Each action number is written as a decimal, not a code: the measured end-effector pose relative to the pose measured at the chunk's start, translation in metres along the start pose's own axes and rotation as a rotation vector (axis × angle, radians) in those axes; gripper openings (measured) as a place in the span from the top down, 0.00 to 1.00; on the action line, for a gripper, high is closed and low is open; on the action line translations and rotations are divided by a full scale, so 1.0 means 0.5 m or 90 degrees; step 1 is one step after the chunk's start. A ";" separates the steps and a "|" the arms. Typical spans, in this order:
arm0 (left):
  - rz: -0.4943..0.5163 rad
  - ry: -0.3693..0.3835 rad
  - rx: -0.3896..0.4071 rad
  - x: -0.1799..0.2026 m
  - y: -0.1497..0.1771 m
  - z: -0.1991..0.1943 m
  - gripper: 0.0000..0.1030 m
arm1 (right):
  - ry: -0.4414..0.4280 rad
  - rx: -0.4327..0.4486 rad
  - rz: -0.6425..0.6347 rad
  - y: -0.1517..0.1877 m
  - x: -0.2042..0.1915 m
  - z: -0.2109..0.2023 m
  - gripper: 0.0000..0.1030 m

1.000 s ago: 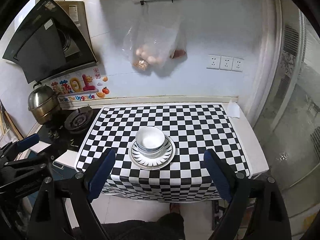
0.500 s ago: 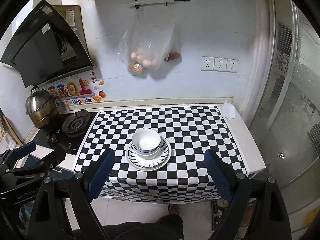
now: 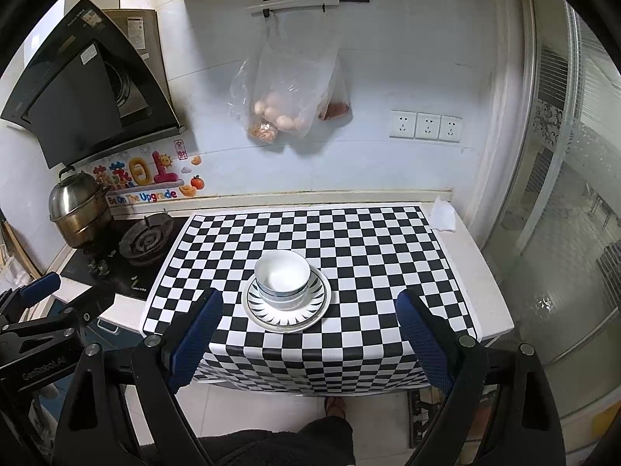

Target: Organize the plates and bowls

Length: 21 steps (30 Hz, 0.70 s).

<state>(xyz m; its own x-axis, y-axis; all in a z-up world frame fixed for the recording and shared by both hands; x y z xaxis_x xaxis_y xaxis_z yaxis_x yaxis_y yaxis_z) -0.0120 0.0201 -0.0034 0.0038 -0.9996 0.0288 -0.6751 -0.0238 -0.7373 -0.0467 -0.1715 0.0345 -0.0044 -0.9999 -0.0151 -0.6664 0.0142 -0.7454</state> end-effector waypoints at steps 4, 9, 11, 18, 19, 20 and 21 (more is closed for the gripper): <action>-0.002 0.000 -0.002 0.001 0.000 0.001 0.02 | 0.004 -0.001 0.002 0.001 0.006 0.000 0.10; 0.000 0.002 -0.009 0.006 0.002 0.002 0.02 | 0.004 -0.002 0.001 0.002 0.010 0.000 0.10; 0.000 0.003 -0.012 0.008 0.004 0.002 0.02 | 0.005 -0.003 0.001 0.004 0.016 -0.002 0.10; 0.004 0.000 -0.014 0.013 0.009 0.000 0.02 | 0.004 -0.005 0.002 0.012 0.024 -0.008 0.10; 0.004 0.000 -0.013 0.013 0.009 -0.001 0.02 | 0.004 -0.005 0.002 0.013 0.026 -0.008 0.10; 0.005 0.000 -0.012 0.013 0.009 -0.001 0.02 | 0.004 -0.004 0.003 0.012 0.025 -0.009 0.10; 0.006 0.000 -0.011 0.012 0.008 -0.002 0.02 | 0.004 -0.003 0.004 0.012 0.025 -0.009 0.10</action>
<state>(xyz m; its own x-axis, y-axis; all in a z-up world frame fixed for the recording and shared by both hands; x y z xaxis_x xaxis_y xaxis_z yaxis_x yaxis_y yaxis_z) -0.0153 0.0139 -0.0054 -0.0020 -0.9998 0.0218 -0.6881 -0.0145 -0.7254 -0.0538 -0.1840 0.0328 -0.0128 -0.9998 -0.0153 -0.6703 0.0199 -0.7419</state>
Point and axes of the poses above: each gripper's, at about its wrist camera, not at the fingertips, and z roughly the way its jaws point, x to its right, y to its underside, the point moved 10 cm from there along z, roughly the way its jaws point, and after that the axes turned 2 degrees about -z, right-handed, at the moved point
